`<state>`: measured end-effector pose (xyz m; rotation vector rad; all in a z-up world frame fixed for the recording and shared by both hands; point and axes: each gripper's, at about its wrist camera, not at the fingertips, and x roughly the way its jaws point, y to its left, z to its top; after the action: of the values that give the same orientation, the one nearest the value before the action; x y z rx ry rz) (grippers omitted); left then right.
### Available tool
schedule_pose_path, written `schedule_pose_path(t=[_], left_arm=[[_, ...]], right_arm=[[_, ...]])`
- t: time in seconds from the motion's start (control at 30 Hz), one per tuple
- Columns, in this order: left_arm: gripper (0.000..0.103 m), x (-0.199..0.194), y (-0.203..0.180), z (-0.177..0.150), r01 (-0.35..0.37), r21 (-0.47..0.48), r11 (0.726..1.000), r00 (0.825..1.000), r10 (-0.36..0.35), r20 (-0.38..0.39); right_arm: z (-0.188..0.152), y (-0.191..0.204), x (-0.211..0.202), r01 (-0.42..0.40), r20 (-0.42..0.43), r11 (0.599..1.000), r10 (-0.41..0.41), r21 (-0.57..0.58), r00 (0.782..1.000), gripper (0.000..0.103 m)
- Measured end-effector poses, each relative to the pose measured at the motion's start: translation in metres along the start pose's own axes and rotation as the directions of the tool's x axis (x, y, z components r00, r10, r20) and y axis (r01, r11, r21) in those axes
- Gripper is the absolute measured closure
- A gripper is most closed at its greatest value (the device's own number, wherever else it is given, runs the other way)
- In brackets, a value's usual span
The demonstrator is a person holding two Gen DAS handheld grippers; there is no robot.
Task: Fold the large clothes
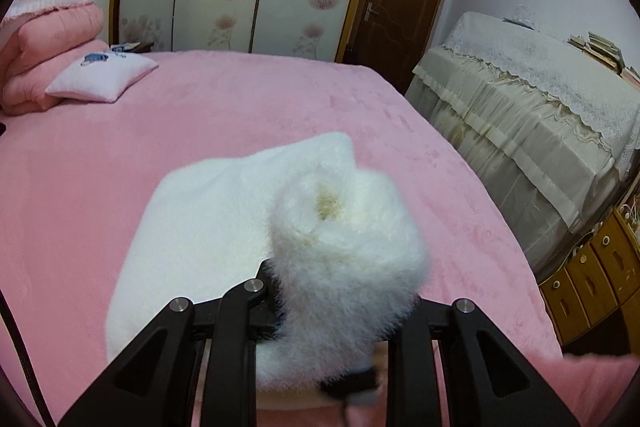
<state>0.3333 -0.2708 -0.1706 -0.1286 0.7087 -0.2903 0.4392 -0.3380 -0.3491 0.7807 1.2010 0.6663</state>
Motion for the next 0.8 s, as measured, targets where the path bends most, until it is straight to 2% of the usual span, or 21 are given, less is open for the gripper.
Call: schedule_pose_path(t=[0.1, 0.2, 0.3, 0.33, 0.5, 0.53, 0.57, 0.6, 0.67, 0.73, 0.8], left_arm=[[0.083, 0.012, -0.01, -0.002, -0.027, 0.038, 0.999, 0.999, 0.028, -0.022], [0.083, 0.03, -0.018, -0.013, -0.037, 0.065, 0.997, 0.998, 0.04, -0.045], [0.08, 0.05, -0.03, -0.033, -0.03, 0.108, 0.994, 0.996, 0.039, -0.083], [0.08, 0.055, -0.034, -0.04, -0.028, 0.116, 0.993, 0.994, 0.04, -0.097], [0.072, 0.094, -0.051, -0.094, -0.085, 0.163, 0.983, 0.967, 0.121, -0.225], [0.07, 0.097, -0.053, -0.101, -0.088, 0.182, 0.979, 0.966, 0.129, -0.225], [0.061, 0.097, -0.059, -0.107, -0.078, 0.224, 0.972, 0.969, 0.126, -0.21], [0.047, 0.096, -0.063, -0.109, -0.058, 0.249, 0.967, 0.972, 0.111, -0.206], [0.035, 0.092, -0.068, -0.109, -0.005, 0.276, 0.961, 0.974, 0.067, -0.216], [0.035, 0.081, -0.068, -0.105, 0.021, 0.262, 0.965, 0.973, 0.041, -0.228], [0.034, 0.07, -0.062, -0.099, 0.049, 0.216, 0.975, 0.966, 0.008, -0.257]], right_arm=[[0.024, -0.004, -0.038, 0.096, 0.105, 0.995, -0.093, -0.03, 0.99, 0.101], [0.032, -0.009, -0.076, 0.212, 0.22, 0.976, -0.198, -0.044, 0.955, 0.1], [0.029, -0.026, -0.097, 0.357, 0.204, 0.934, -0.345, -0.022, 0.916, 0.1], [0.026, -0.033, -0.104, 0.382, 0.194, 0.924, -0.375, -0.001, 0.907, 0.1], [0.013, -0.056, -0.149, 0.334, 0.273, 0.932, -0.361, 0.143, 0.892, 0.1], [0.01, -0.055, -0.148, 0.315, 0.276, 0.936, -0.347, 0.154, 0.896, 0.1], [0.008, -0.054, -0.15, 0.288, 0.268, 0.944, -0.323, 0.164, 0.907, 0.1], [0.009, -0.056, -0.153, 0.256, 0.245, 0.951, -0.293, 0.173, 0.924, 0.1], [0.004, -0.058, -0.153, 0.189, 0.184, 0.966, -0.22, 0.174, 0.958, 0.1], [0.0, -0.047, -0.14, 0.137, 0.13, 0.976, -0.16, 0.167, 0.979, 0.1], [-0.002, -0.039, -0.133, 0.108, 0.094, 0.98, -0.126, 0.169, 0.988, 0.1]])
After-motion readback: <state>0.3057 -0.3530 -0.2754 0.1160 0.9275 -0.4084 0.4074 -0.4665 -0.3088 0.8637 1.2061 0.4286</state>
